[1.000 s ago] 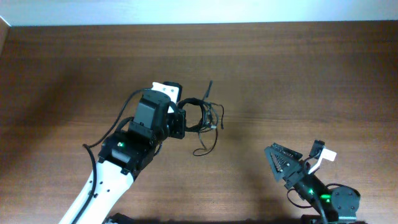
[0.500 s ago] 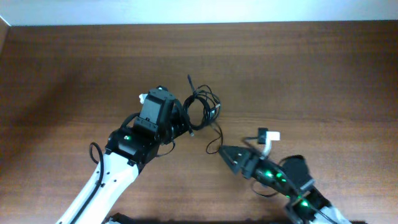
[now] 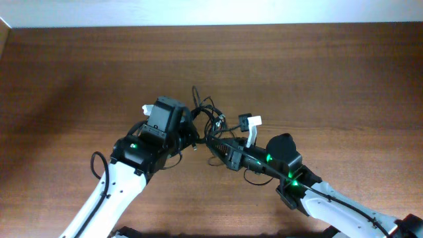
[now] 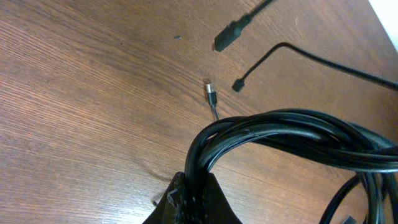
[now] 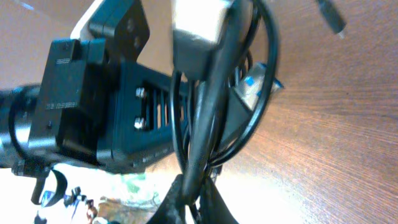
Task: Untangle cables
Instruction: 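Move the right gripper toward the held bundle beside the left gripper, then grasp a cable strand from the bundle with the right gripper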
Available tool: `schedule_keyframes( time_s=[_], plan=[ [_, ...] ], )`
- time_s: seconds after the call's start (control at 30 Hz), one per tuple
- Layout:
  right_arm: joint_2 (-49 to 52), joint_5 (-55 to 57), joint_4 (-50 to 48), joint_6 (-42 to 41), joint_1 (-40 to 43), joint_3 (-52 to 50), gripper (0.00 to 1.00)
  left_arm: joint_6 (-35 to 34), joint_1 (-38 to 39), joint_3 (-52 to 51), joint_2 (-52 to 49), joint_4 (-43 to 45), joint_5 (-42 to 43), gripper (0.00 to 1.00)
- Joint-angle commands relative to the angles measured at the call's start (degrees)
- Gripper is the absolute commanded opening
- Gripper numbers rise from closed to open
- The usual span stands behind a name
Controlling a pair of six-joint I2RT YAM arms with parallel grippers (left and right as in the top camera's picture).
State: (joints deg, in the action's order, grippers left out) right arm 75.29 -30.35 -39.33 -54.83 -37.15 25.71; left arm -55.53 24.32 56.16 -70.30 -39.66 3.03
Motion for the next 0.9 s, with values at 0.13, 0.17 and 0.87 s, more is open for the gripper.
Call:
schedule_keyframes(
  time_s=[0.13, 0.17, 0.87],
  plan=[
    [0.0, -0.9, 10.9, 1.5, 7.0, 0.7, 0.04, 27.6, -6.5, 0.5, 1.7, 6.6, 32.9, 0.00],
    [0.0, -0.9, 10.9, 1.5, 7.7, 0.7, 0.04, 32.1, -6.7, 0.5, 1.7, 6.6, 36.3, 0.00],
    [-6.7, 3.0, 9.2, -22.6, 9.0, 0.8, 0.73, 42.2, 3.7, 0.5, 1.6, 5.9, -14.9, 0.00]
  ],
)
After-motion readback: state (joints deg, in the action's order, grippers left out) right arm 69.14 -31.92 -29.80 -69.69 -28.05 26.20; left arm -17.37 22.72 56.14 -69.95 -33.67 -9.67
